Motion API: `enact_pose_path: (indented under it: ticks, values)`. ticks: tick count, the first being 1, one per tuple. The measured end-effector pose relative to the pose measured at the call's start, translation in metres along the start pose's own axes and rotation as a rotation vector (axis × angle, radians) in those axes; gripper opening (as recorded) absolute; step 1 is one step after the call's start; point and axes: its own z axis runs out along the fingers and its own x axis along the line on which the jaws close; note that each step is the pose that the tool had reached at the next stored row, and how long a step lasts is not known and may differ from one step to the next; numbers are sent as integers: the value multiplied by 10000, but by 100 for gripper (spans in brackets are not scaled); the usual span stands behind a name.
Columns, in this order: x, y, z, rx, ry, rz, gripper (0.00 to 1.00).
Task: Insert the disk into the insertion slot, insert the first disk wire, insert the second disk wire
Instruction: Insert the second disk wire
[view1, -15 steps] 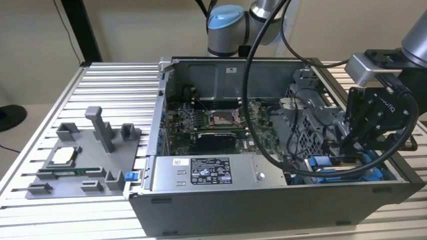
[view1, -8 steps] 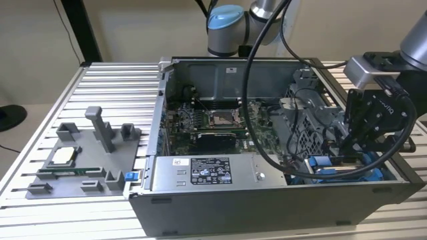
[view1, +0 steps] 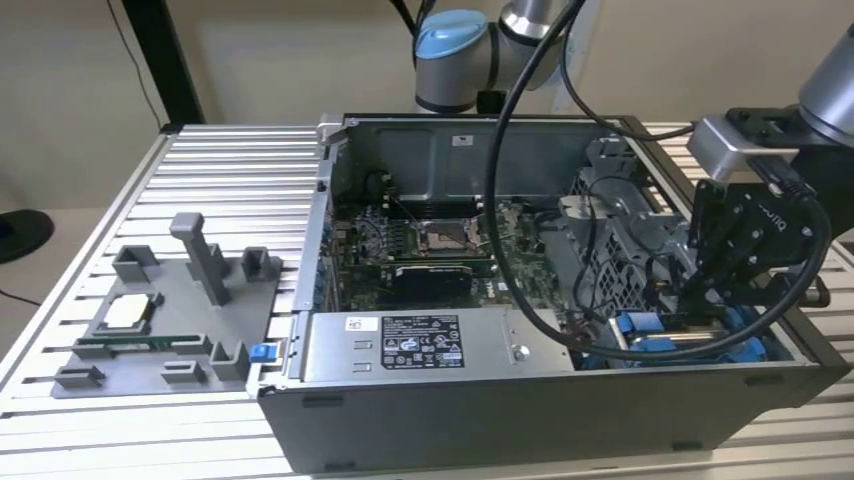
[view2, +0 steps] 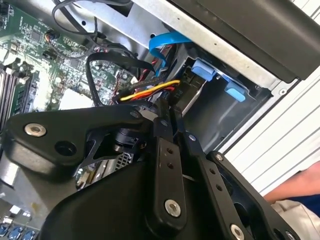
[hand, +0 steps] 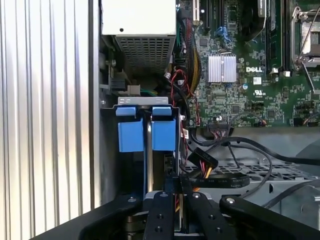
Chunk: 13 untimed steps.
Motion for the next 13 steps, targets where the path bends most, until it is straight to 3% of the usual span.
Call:
enact_pose_path:
  ticks: [13]
  values:
    - [3, -4, 57, 0, 7, 0, 0]
